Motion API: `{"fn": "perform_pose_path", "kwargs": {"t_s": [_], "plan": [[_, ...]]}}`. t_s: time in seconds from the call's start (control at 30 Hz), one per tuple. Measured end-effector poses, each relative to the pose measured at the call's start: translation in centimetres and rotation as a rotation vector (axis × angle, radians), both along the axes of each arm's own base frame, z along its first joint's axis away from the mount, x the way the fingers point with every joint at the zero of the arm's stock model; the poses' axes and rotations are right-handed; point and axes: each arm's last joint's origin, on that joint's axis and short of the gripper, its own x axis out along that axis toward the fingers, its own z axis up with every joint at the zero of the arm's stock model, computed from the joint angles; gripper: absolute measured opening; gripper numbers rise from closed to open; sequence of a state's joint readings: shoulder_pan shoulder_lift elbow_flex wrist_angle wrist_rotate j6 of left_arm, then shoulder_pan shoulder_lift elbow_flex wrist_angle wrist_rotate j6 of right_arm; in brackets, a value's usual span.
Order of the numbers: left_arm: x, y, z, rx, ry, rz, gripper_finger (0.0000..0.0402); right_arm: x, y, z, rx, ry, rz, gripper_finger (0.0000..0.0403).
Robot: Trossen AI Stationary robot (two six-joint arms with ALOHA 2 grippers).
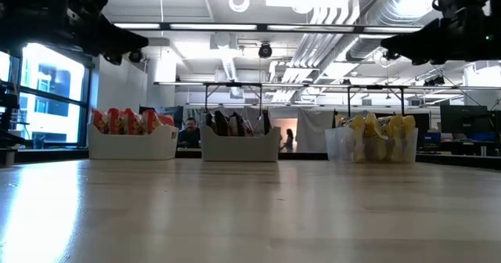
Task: Sort Maruchan noodles
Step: Return to Home Position
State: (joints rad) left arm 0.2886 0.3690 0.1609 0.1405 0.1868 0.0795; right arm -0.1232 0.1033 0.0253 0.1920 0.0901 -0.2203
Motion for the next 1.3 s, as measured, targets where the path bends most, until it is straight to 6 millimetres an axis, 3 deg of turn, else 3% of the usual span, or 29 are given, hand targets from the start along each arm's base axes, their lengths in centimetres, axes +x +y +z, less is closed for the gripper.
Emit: {"fn": "perform_pose_path", "kwargs": {"t_s": [0.37,0.57,1.3], "plan": [[-1.7,-0.2,-3.0,-0.012,-0.088,0.093,0.0000,-0.7,-0.5,-0.8,0.033,0.017,-0.029,0.0000],[-2.5,-0.4,-2.4,0.003,-0.165,0.111,0.0000,-0.7,-1.0,-1.3,0.099,0.059,-0.064,0.0000],[-2.5,0.5,-3.5,-0.068,-0.064,0.275,0.0000,-1.0,-2.2,-1.5,0.126,0.065,-0.202,0.0000]]}}
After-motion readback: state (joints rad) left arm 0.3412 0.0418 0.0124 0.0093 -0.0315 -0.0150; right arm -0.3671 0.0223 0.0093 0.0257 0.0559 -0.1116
